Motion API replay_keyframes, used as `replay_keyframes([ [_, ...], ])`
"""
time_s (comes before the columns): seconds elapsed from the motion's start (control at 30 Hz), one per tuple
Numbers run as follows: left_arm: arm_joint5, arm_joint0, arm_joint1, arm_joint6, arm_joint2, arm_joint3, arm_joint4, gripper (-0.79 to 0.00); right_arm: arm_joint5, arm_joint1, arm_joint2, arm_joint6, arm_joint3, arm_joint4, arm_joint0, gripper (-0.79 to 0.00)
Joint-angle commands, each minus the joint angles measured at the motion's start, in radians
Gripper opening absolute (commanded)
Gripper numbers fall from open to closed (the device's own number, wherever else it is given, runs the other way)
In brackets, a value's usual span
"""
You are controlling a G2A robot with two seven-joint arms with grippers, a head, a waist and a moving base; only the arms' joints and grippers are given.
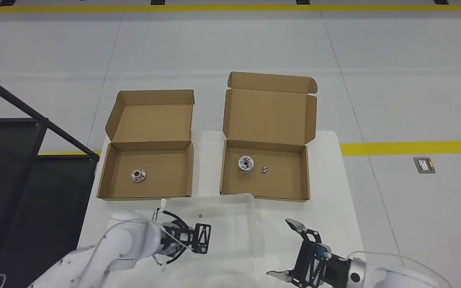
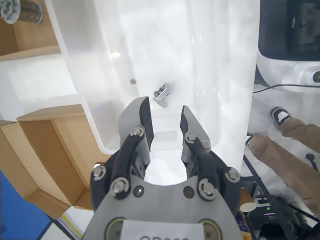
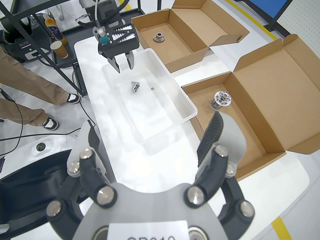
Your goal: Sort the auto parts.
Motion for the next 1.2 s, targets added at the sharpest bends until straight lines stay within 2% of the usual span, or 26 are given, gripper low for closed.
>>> replay_keyframes([
  [0.0, -0.030, -0.034, -0.018, 0.021, 0.044, 0.039, 0.067, -0.456, 0.000, 0.000, 0.000, 0.000, 0.000, 0.000, 0.000, 0.000],
  [0.03, -0.055, -0.054, -0.032, 0.037, 0.078, 0.056, 0.119, -0.434, 0.000, 0.000, 0.000, 0.000, 0.000, 0.000, 0.000, 0.000],
  [0.1, -0.067, -0.079, -0.049, 0.064, 0.111, 0.087, 0.168, -0.280, 0.000, 0.000, 0.000, 0.000, 0.000, 0.000, 0.000, 0.000],
  [0.2, -0.081, -0.119, -0.079, 0.141, 0.164, 0.137, 0.232, -0.243, 0.000, 0.000, 0.000, 0.000, 0.000, 0.000, 0.000, 0.000],
  [0.27, -0.081, -0.144, -0.097, 0.175, 0.203, 0.174, 0.278, -0.160, 0.000, 0.000, 0.000, 0.000, 0.000, 0.000, 0.000, 0.000],
  [0.3, -0.081, -0.157, -0.106, 0.191, 0.221, 0.191, 0.298, -0.166, 0.000, 0.000, 0.000, 0.000, 0.000, 0.000, 0.000, 0.000],
  [0.37, -0.081, -0.183, -0.123, 0.216, 0.262, 0.224, 0.345, -0.234, 0.000, 0.000, 0.000, 0.000, 0.000, 0.000, 0.000, 0.000],
  [0.47, -0.081, -0.226, -0.147, 0.255, 0.327, 0.277, 0.408, -0.163, 0.000, 0.000, 0.000, 0.000, 0.000, 0.000, 0.000, 0.000],
  [0.63, -0.081, -0.290, -0.181, 0.312, 0.405, 0.366, 0.466, -0.296, 0.000, 0.000, 0.000, 0.000, 0.000, 0.000, 0.000, 0.000],
  [0.7, -0.081, -0.303, -0.191, 0.317, 0.424, 0.384, 0.481, -0.394, 0.000, 0.000, 0.000, 0.000, 0.000, 0.000, 0.000, 0.000],
  [0.93, -0.081, -0.336, -0.226, 0.393, 0.458, 0.454, 0.471, -0.406, 0.000, 0.000, 0.000, 0.000, 0.000, 0.000, 0.000, 0.000],
  [1.17, -0.081, -0.354, -0.241, 0.409, 0.497, 0.492, 0.482, -0.434, 0.000, 0.000, 0.000, 0.000, 0.000, 0.000, 0.000, 0.000],
])
